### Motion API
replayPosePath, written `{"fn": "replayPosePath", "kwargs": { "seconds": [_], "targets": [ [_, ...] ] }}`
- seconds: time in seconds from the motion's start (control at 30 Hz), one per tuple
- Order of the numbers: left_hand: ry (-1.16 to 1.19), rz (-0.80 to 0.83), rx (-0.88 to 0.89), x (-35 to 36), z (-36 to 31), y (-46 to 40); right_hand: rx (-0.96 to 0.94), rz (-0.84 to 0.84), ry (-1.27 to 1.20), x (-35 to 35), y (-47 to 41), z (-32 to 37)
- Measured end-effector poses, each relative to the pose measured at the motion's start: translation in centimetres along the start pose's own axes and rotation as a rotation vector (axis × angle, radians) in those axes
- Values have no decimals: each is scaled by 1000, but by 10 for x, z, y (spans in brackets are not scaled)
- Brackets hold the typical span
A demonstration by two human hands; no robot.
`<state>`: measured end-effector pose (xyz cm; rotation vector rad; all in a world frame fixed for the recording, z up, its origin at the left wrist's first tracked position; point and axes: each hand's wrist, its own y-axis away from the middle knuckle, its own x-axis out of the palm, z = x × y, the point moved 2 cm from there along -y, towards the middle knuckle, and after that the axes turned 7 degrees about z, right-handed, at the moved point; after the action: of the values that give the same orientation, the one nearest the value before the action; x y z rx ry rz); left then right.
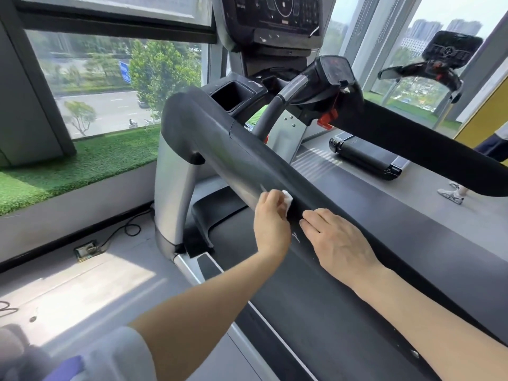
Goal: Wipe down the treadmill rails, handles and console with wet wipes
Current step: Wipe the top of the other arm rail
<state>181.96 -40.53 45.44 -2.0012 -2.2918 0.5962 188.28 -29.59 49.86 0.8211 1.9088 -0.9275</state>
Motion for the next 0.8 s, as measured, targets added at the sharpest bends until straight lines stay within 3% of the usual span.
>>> {"fn": "replayPosePath", "kwargs": {
  "seconds": [0.1, 0.23, 0.3, 0.47, 0.67, 0.8],
  "targets": [
    [9, -3, -14, -5, 3, -10, -2, -6, -7, 3, -2, 2],
    [-6, -99, -173, -23, 4, -54, -6, -18, -9, 1, -3, 4],
    [-15, -100, -138, -16, 4, -45, 6, -15, -4, 1, -1, 4],
    [-22, 68, 25, -2, -3, 4, 15, -8, -11, 5, 1, 4],
    [-23, -74, -188, -28, -2, -63, -16, 0, 31, 1, 0, 6],
    [30, 19, -79, -9, -4, -4, -8, 1, 18, 1, 4, 5]
  ]
}}
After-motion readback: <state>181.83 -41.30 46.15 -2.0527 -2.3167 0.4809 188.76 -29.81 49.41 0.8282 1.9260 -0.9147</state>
